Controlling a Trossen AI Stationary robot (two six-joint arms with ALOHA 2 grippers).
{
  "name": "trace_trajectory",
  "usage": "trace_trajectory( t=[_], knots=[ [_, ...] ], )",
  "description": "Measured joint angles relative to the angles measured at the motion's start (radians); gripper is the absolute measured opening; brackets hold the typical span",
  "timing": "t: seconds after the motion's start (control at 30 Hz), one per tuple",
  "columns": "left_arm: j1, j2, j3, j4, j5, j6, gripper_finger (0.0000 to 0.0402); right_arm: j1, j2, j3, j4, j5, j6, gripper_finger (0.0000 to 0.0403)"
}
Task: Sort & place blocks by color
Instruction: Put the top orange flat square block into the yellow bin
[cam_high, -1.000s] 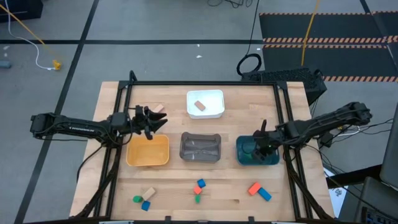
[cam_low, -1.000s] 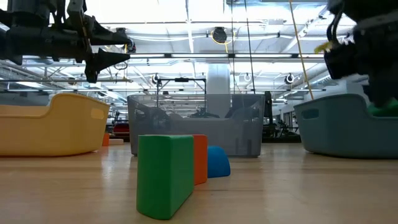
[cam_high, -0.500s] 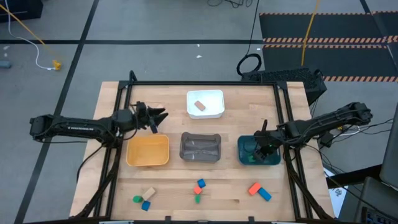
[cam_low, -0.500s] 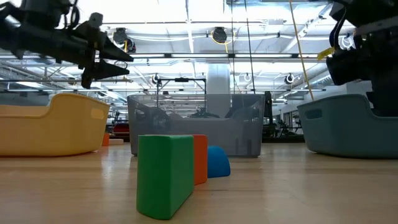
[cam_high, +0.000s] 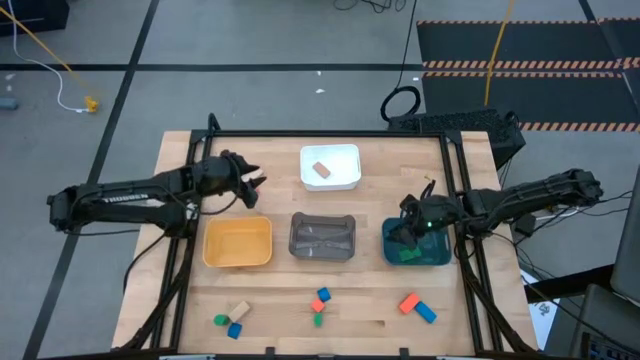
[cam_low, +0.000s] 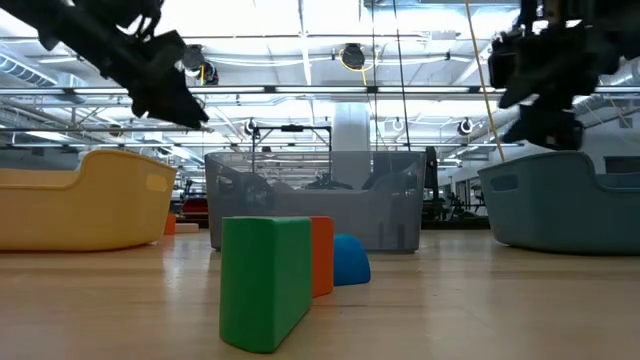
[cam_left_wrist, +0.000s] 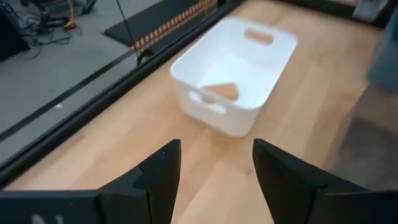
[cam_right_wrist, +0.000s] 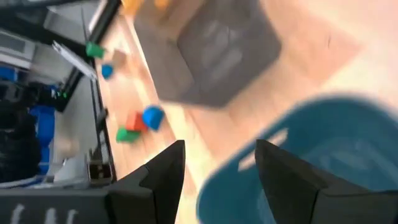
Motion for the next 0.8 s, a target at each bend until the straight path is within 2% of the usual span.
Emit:
trace_trajectory(
  t=[0.27,0.4,0.8],
  knots=[
    [0.142,0.115,-0.002,-0.038,0.134,0.153,0.0200,-0.153,0.000,0.000,0.107,-0.007,-0.185,0.0185],
    [0.182,0.189,-0.002,-0.036,0.202,0.266,0.0200,-0.203,0.000,0.000,0.105,-0.009,-0.271,0.0185],
    [0.199,0.347,-0.003,-0.013,0.202,0.449,0.0200,-0.260,0.000,0.000,0.094,-0.010,-0.484,0.0185]
  ],
)
